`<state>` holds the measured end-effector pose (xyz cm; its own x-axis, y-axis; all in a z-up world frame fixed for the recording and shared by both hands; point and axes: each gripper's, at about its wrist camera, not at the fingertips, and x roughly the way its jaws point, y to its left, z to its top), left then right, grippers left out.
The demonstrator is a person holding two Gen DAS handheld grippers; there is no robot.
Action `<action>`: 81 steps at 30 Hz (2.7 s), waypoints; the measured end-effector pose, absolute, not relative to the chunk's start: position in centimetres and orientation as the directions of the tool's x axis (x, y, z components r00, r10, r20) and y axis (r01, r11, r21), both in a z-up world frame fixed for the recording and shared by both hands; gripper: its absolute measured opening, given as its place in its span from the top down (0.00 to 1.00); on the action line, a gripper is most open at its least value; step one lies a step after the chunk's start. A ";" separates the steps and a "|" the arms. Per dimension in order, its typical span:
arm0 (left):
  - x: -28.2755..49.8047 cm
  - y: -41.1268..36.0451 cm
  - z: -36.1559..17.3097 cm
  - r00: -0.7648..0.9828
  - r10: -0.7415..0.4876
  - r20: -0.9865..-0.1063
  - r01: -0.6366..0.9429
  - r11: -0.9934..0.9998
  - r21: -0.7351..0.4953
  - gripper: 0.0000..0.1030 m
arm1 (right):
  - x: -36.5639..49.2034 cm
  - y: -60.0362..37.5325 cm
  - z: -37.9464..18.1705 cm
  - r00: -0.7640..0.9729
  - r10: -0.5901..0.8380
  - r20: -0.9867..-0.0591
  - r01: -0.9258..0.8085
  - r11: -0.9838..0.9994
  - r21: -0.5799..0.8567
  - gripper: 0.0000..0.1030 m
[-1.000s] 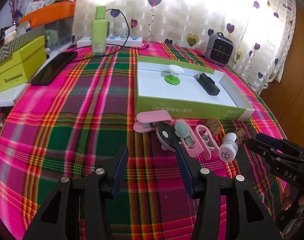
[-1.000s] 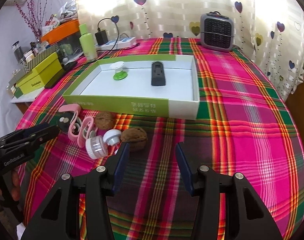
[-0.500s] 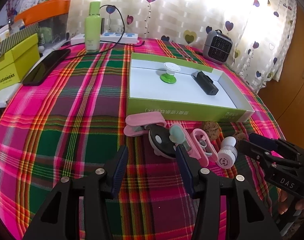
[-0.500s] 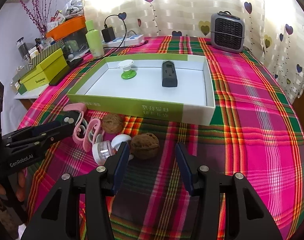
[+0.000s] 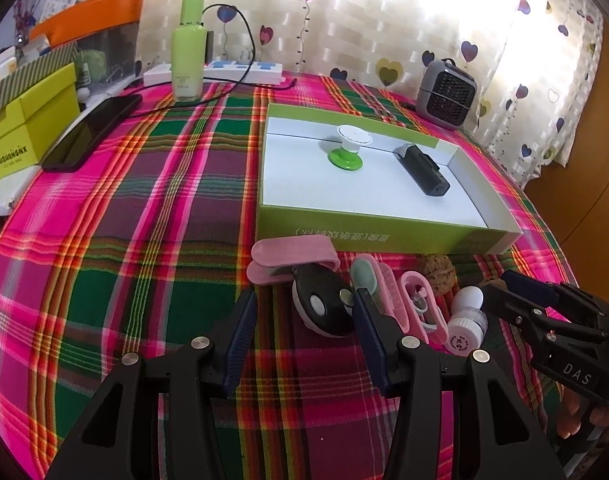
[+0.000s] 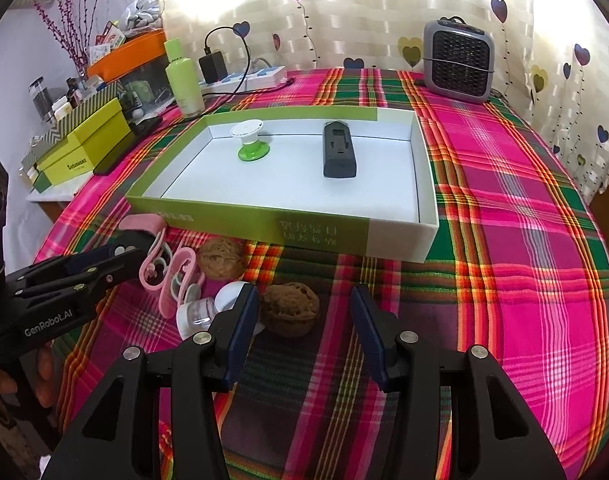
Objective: Organize objects
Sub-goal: 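Lower the right tool onto a walnut and close on it, then grasp the black dotted disc with the left tool while the right tool lifts the walnut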
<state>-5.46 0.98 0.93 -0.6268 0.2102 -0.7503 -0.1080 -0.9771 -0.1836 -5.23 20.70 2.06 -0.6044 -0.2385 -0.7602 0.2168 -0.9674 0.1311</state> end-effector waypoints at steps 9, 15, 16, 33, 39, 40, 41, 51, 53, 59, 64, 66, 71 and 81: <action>-5.6 0.9 0.9 -0.628 0.213 -0.748 -0.107 -0.976 -0.188 0.57 | -5.4 20.7 1.8 -0.600 -0.252 -0.759 0.227 -0.964 0.141 0.59; -5.8 1.1 0.8 -0.624 0.225 -0.748 -0.119 -0.974 -0.193 0.67 | -5.3 20.7 1.7 -0.595 -0.258 -0.761 0.236 -0.961 0.141 0.68; -5.9 1.1 0.9 -0.624 0.229 -0.748 -0.121 -0.973 -0.197 0.68 | -5.3 20.7 1.7 -0.595 -0.258 -0.761 0.236 -0.961 0.141 0.69; -5.2 1.1 1.1 -0.631 0.238 -0.739 -0.123 -0.970 -0.208 0.73 | -5.0 21.0 2.1 -0.610 -0.263 -0.748 0.231 -0.961 0.150 0.70; -4.8 1.1 1.5 -0.637 0.240 -0.732 -0.128 -0.970 -0.207 0.73 | -4.9 21.0 2.2 -0.614 -0.265 -0.744 0.233 -0.961 0.150 0.70; -4.7 1.1 1.6 -0.640 0.240 -0.730 -0.128 -0.970 -0.206 0.73 | -4.9 21.1 2.2 -0.615 -0.265 -0.743 0.232 -0.961 0.150 0.70; -4.6 1.1 1.7 -0.642 0.241 -0.728 -0.130 -0.970 -0.206 0.73 | -4.8 21.1 2.3 -0.617 -0.265 -0.741 0.232 -0.961 0.150 0.70; -4.0 1.6 3.1 -0.659 0.260 -0.706 -0.160 -0.965 -0.206 0.73 | -4.3 21.1 3.6 -0.636 -0.278 -0.720 0.242 -0.958 0.155 0.70; -4.0 1.7 3.4 -0.663 0.263 -0.701 -0.164 -0.965 -0.207 0.73 | -4.3 21.0 3.8 -0.640 -0.279 -0.716 0.245 -0.957 0.154 0.70; -4.4 1.9 4.2 -0.674 0.266 -0.689 -0.174 -0.964 -0.202 0.73 | -4.7 21.1 4.6 -0.652 -0.286 -0.702 0.245 -0.956 0.162 0.70; -5.3 1.9 4.6 -0.678 0.270 -0.684 -0.172 -0.962 -0.210 0.73 | -5.4 21.2 5.1 -0.658 -0.287 -0.696 0.246 -0.956 0.162 0.70; -5.8 1.9 4.6 -0.674 0.276 -0.685 -0.173 -0.961 -0.217 0.73 | -5.8 21.2 5.2 -0.658 -0.290 -0.695 0.249 -0.955 0.163 0.70; -7.1 2.0 4.4 -0.668 0.277 -0.691 -0.174 -0.961 -0.217 0.73 | -7.0 20.7 5.3 -0.659 -0.287 -0.695 0.259 -0.954 0.150 0.70; -10.1 2.3 4.2 -0.657 0.279 -0.701 -0.183 -0.960 -0.210 0.73 | -10.2 19.8 5.8 -0.653 -0.289 -0.700 0.288 -0.950 0.124 0.70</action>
<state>-10.10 2.26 4.19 -0.6569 0.2788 -0.7006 -0.1831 -0.9603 -0.2105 -10.24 19.81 5.84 -0.6532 -0.2893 -0.6997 0.2879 -0.9496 0.1239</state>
